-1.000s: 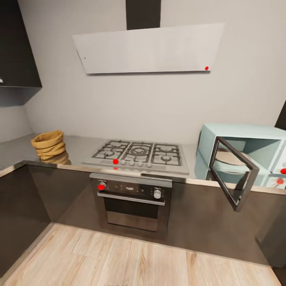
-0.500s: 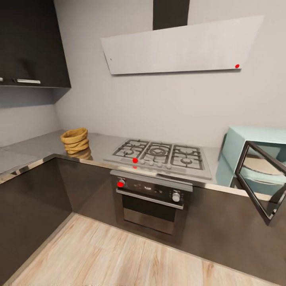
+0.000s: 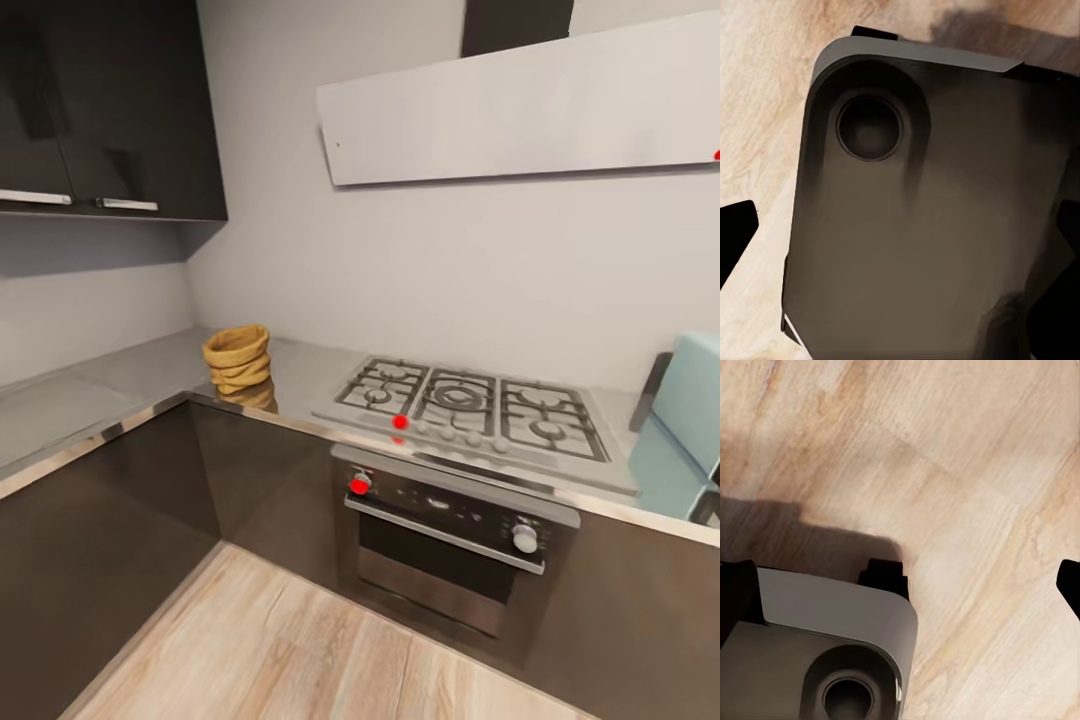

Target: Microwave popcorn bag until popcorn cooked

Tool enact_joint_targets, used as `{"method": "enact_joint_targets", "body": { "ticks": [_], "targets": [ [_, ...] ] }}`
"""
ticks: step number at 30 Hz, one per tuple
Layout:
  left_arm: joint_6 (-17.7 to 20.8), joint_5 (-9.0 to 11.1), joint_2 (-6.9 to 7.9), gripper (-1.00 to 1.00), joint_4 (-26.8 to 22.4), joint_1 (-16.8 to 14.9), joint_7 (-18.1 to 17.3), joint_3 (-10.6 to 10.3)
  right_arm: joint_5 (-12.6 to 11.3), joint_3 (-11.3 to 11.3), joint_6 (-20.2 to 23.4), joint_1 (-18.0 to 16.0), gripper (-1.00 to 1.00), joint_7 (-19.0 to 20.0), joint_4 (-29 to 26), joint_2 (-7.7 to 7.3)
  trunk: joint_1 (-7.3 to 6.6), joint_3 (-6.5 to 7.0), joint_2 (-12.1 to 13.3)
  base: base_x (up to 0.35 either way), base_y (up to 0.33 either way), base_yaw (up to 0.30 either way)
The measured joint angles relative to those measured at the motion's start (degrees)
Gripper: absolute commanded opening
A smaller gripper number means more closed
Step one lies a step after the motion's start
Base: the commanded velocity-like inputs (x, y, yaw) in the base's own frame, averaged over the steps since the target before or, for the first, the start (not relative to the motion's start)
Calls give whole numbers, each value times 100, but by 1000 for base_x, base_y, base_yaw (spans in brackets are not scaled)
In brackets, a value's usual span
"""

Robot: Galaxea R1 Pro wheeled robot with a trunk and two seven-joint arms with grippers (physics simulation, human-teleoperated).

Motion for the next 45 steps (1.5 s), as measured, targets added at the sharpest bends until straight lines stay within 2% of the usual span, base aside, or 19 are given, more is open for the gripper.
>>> {"method": "enact_joint_targets", "body": {
  "ticks": [6,11,20,27,31,33,45],
  "targets": [
    [9,-1,0,100,15,0,-12,-8,0,0,7,0,100,6,-2,-2,0,0,0,284,235,1],
    [9,2,2,100,14,0,-392,-13,0,0,2,0,100,1,-3,-14,0,0,0,284,235,0],
    [31,13,-1,100,21,0,-423,-11,0,0,-26,0,100,0,-3,-34,0,0,0,284,235,0],
    [62,19,-1,100,25,0,-237,-10,0,-5,-37,0,100,0,-3,-58,0,0,0,284,236,0],
    [72,28,-19,100,28,0,425,5,1,-10,-47,0,100,-8,-3,-69,0,0,0,284,235,0],
    [68,18,-30,100,28,0,565,7,1,-9,-48,0,100,-61,-5,-64,0,0,0,284,235,0],
    [2,1,-25,100,22,0,572,1,9,-9,-15,-1,100,-151,-6,-27,0,0,0,284,235,0]
  ]
}}
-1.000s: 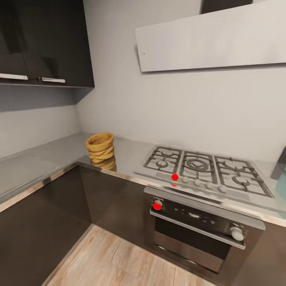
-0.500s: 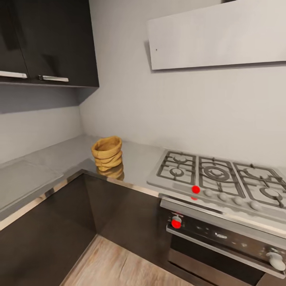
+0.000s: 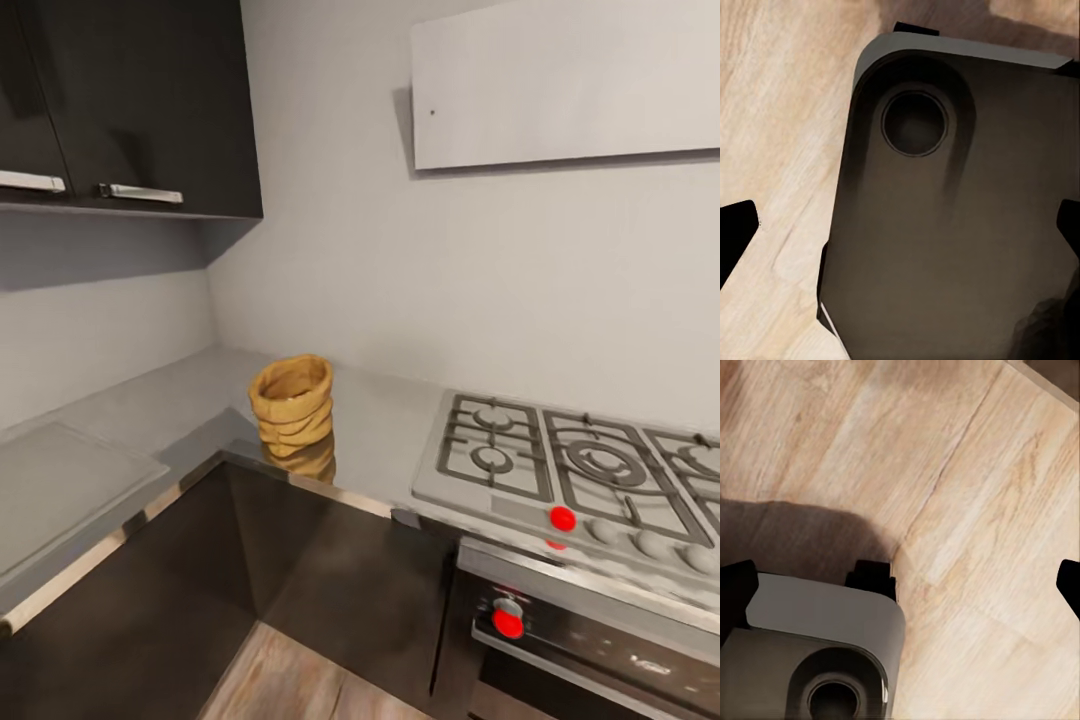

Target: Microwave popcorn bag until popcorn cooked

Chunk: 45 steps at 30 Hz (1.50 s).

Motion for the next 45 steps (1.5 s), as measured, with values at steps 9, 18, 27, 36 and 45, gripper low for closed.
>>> {"method": "enact_joint_targets", "body": {
  "ticks": [9,18,27,36,45],
  "targets": [
    [-10,-22,1,100,-4,0,-26,-8,0,0,25,-1,100,7,3,-8,0,0,0,272,232,0],
    [-16,-20,-9,100,-4,0,-27,-5,-1,0,38,-1,100,2,3,-21,3,0,0,38,51,0],
    [-32,-18,-15,100,-5,0,-24,-9,0,0,21,0,100,2,2,-8,3,0,0,0,287,0],
    [-27,-26,-19,100,-5,0,-28,-23,-12,-8,30,1,100,0,3,25,3,10,0,0,134,-139],
    [-32,-25,-23,100,-5,0,-28,-22,-9,-9,31,0,100,-1,2,16,5,25,1,-57,1,-128]
  ]
}}
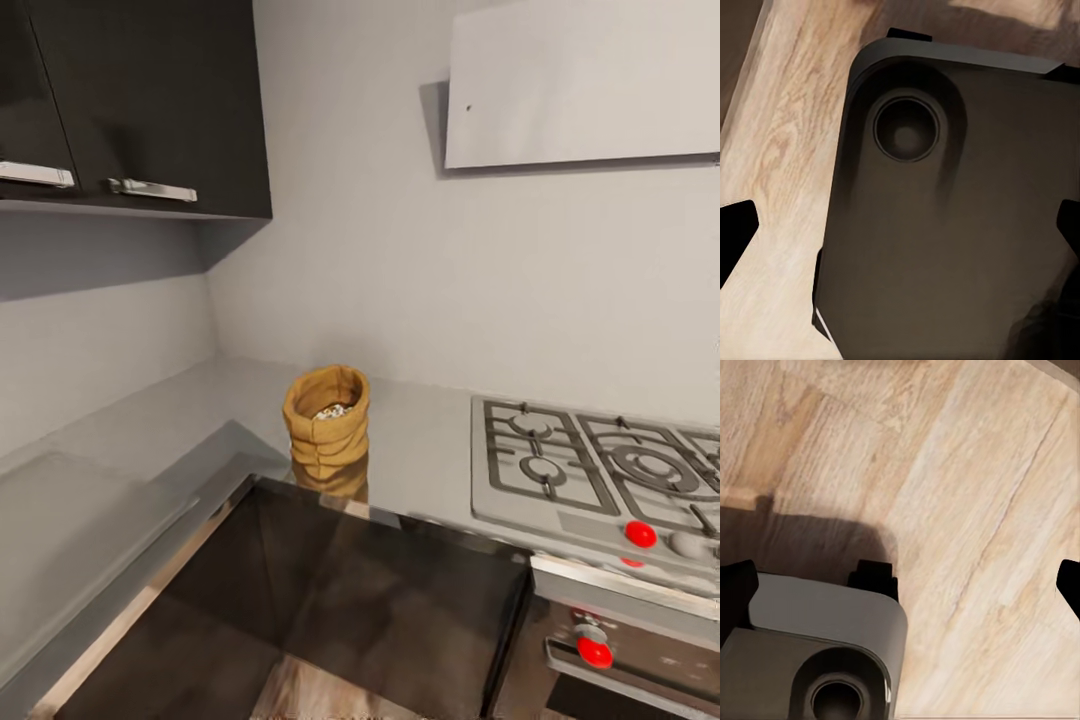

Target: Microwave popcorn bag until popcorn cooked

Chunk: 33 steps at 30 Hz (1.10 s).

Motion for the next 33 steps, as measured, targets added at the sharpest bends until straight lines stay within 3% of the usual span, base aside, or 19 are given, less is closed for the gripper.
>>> {"method": "enact_joint_targets", "body": {
  "ticks": [18,33],
  "targets": [
    [4,13,1,100,-9,0,2,17,12,5,18,0,100,1,1,2,1,0,0,-310,73,-1],
    [-7,16,-13,100,-40,0,80,20,27,11,1,0,100,8,2,0,-2,0,0,-20,14,0]
  ]
}}
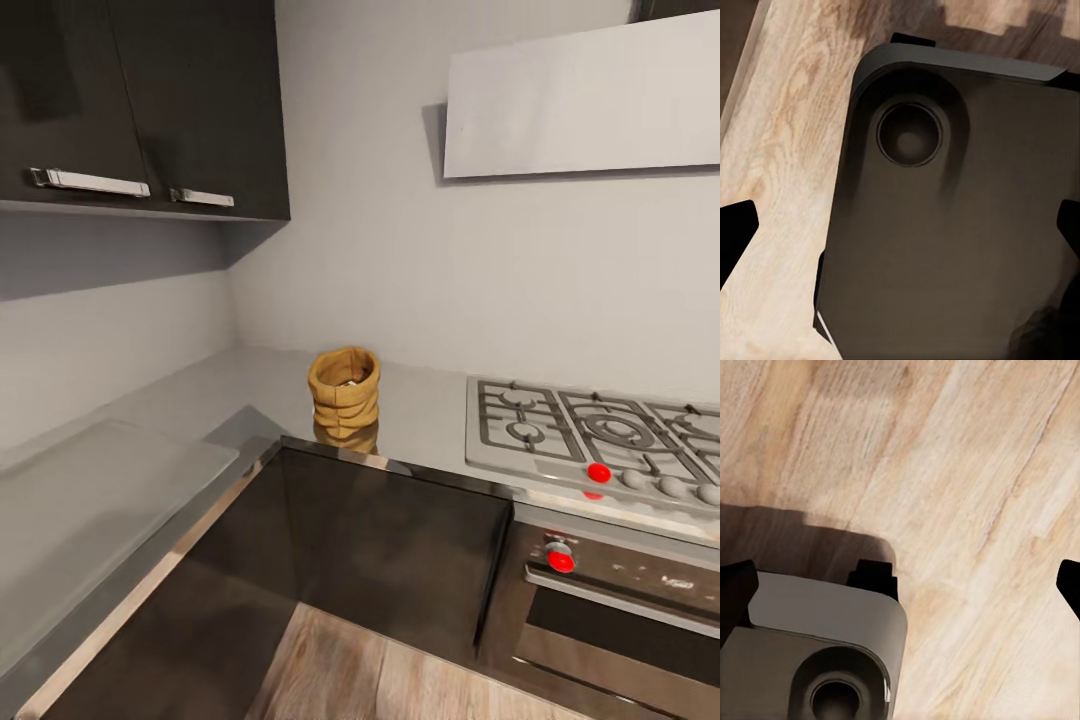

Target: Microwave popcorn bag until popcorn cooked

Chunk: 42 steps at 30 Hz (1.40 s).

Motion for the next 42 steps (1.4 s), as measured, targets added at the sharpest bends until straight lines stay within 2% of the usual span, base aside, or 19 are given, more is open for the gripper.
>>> {"method": "enact_joint_targets", "body": {
  "ticks": [4,7,9,33,42],
  "targets": [
    [-53,-35,-51,100,11,0,1,-6,0,3,-1,0,100,0,-2,-12,-44,36,80,0,0,0],
    [-409,-13,-68,100,33,0,3,-12,0,3,-1,0,100,1,-1,-14,-44,36,80,0,0,0],
    [-469,-10,-70,100,36,0,2,-13,0,5,-1,0,100,1,-2,-16,-65,53,119,0,0,0],
    [-432,3,-79,100,46,0,-74,-8,1,1,-62,0,100,-8,-10,-52,-593,484,1082,0,0,0],
    [-423,2,-80,100,47,0,-74,-12,16,17,-37,0,100,11,-8,-19,-790,646,1443,0,0,0]
  ]
}}
